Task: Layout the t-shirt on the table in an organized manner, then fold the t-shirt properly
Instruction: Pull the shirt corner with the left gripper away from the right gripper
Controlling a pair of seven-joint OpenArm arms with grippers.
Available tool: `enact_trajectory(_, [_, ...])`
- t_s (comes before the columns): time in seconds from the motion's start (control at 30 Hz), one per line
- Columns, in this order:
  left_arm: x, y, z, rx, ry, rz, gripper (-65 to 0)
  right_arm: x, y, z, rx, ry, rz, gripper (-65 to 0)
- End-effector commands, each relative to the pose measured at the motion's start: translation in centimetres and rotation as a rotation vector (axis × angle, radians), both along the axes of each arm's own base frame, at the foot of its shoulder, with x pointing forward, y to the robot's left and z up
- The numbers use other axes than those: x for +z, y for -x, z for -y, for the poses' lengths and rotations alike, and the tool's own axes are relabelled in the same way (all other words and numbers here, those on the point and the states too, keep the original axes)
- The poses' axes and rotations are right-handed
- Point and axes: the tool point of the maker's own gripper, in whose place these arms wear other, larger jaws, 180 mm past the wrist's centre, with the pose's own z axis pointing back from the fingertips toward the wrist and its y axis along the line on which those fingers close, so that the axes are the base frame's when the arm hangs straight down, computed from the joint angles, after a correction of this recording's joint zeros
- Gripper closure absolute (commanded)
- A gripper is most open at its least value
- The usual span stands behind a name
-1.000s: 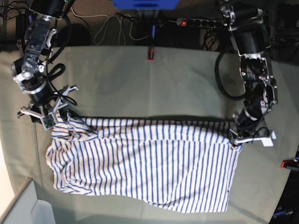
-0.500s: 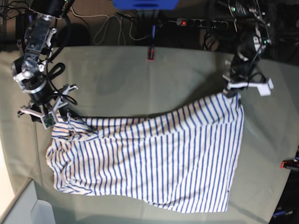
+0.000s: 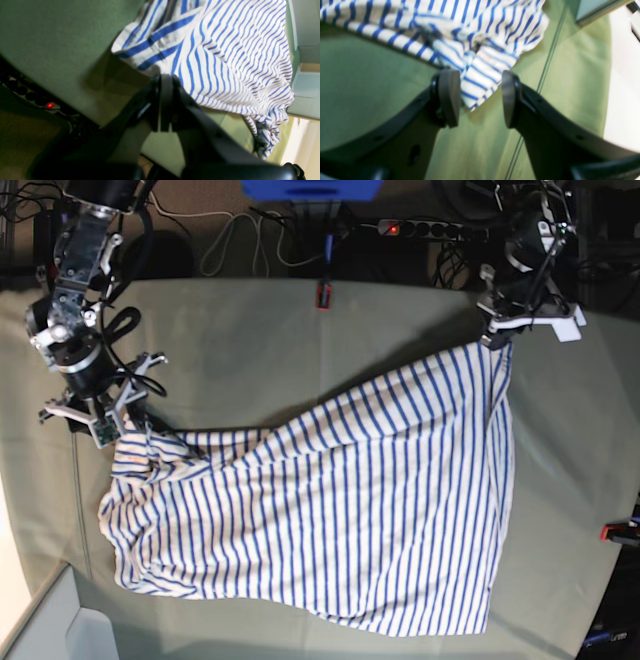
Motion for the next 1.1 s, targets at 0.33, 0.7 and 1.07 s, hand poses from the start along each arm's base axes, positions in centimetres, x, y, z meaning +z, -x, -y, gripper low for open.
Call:
enact_trajectory(0.33, [-0.6, 1.8, 1.0, -0.054, 0.038, -0.054, -0.6, 1.5, -0.9, 0.2, 0.002, -0.002, 0.06, -27.3])
enact_trajectory(0.7, [-1.2, 2.2, 1.2, -0.046, 0.062, -0.067, -9.2, 1.4, -0.9, 0.1, 0.001, -0.005, 0.058, -27.3])
enact_trajectory(1.07, [-1.3, 3.2, 0.5, 0.012, 0.193, -0.077, -40.5, 1.6, -0.9, 0.2, 0.002, -0.001, 0.062, -27.3])
